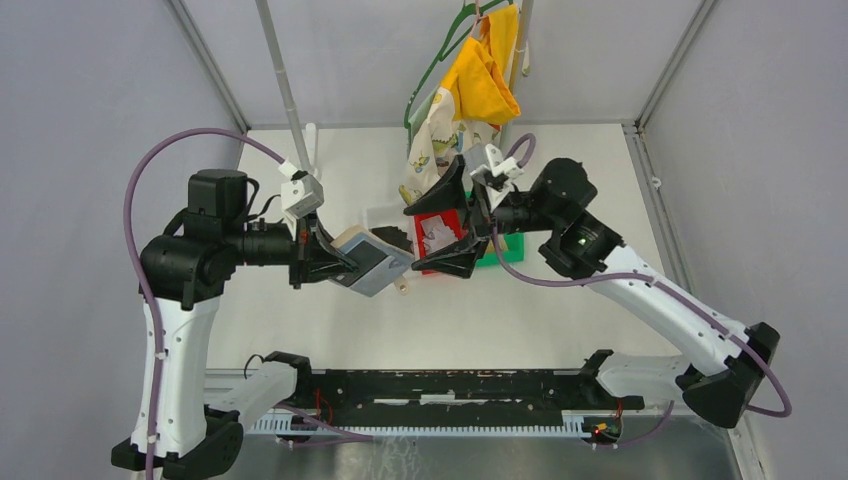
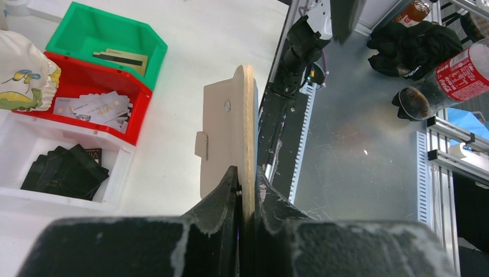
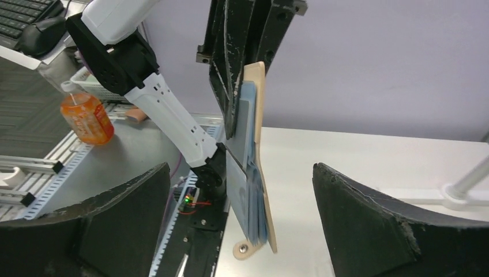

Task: Take the credit cards out of the card holder
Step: Remove the credit card from the card holder.

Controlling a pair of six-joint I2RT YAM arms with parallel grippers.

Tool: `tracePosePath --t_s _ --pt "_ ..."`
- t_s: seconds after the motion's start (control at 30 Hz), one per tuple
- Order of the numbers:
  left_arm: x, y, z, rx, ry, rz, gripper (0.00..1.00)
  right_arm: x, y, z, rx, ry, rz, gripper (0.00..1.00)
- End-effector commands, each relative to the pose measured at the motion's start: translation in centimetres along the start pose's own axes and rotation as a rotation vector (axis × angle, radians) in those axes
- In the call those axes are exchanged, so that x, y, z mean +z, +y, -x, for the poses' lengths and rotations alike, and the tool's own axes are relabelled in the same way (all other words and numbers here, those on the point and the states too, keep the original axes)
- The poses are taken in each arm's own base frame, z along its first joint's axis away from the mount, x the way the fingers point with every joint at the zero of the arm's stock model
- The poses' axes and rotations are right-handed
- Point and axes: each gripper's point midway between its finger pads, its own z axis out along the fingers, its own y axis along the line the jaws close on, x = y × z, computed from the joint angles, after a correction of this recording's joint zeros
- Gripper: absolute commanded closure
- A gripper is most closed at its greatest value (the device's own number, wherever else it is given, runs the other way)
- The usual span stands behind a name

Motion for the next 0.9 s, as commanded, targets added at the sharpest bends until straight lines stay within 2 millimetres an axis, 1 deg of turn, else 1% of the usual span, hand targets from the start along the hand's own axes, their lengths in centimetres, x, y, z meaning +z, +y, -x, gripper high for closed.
tracePosePath --t_s 0.0,0.07,0.2,0.23,0.3,0.37,0.43,0.47,0.5,0.53,0.6,0.63,0.7,0.73,0.77,0.8,0.87 --pt "0.2 -0.4 1.6 0.039 -0.055 -0.048 0.98 3.0 0.4 -0.8 0.068 -0.046 0.047 0.02" --pt "0.3 -0.6 1.3 0.016 -0.053 -0.064 0.98 3.8 0.7 -1.4 0.095 -0.048 0.079 0.02" --pt "0.3 -1.7 1.2 -0.002 -0.06 -0.12 0.98 4.9 1.3 -1.4 0.11 -0.071 0.118 0.02" --pt "0.3 -1.7 1.1 -0.006 -0.06 -0.125 0.98 5.3 1.4 -1.6 0.115 -0.068 0.124 0.04" --pt "0.3 -1.7 1.0 -0.008 -0.058 -0.127 0.97 5.9 1.4 -1.8 0.141 -0.061 0.136 0.13" --pt "0.4 -1.7 0.9 -0.012 -0.052 -0.131 0.97 6.3 1.5 -1.8 0.186 -0.057 0.159 0.27" --pt "0.4 -1.7 0.7 -0.02 -0.043 -0.136 0.94 6.5 1.8 -1.6 0.215 -0.069 0.186 0.47" --pt "0.4 -1.8 0.5 -0.028 -0.039 -0.14 0.93 6.5 2.0 -1.6 0.225 -0.072 0.196 0.6" --pt "0.4 -1.8 0.4 -0.034 -0.035 -0.145 0.9 6.5 2.1 -1.6 0.232 -0.071 0.203 0.7" --pt "0.4 -1.8 0.3 -0.035 -0.031 -0.149 0.85 6.5 2.1 -1.6 0.236 -0.07 0.205 0.81" --pt "0.4 -1.9 0.0 -0.037 -0.021 -0.158 0.74 6.5 2.2 -1.6 0.24 -0.069 0.207 0.94" --pt "0.5 -1.9 -0.3 -0.04 -0.016 -0.161 0.68 6.5 2.3 -1.5 0.241 -0.07 0.21 0.98" --pt "0.7 -1.7 -0.8 -0.05 -0.006 -0.165 0.52 6.4 2.4 -1.4 0.241 -0.067 0.212 1.0" --pt "0.7 -1.6 -1.0 -0.056 -0.004 -0.168 0.46 6.4 2.3 -1.4 0.241 -0.064 0.21 1.0" --pt "0.8 -1.6 -1.2 -0.056 -0.003 -0.172 0.42 6.4 2.3 -1.5 0.24 -0.061 0.207 1.0" --pt "0.9 -1.7 -1.3 -0.061 -0.005 -0.181 0.41 6.4 2.4 -1.5 0.242 -0.058 0.209 1.0" --pt "1.0 -1.8 -1.5 -0.067 -0.009 -0.198 0.41 6.5 2.3 -1.8 0.253 -0.047 0.213 1.0"
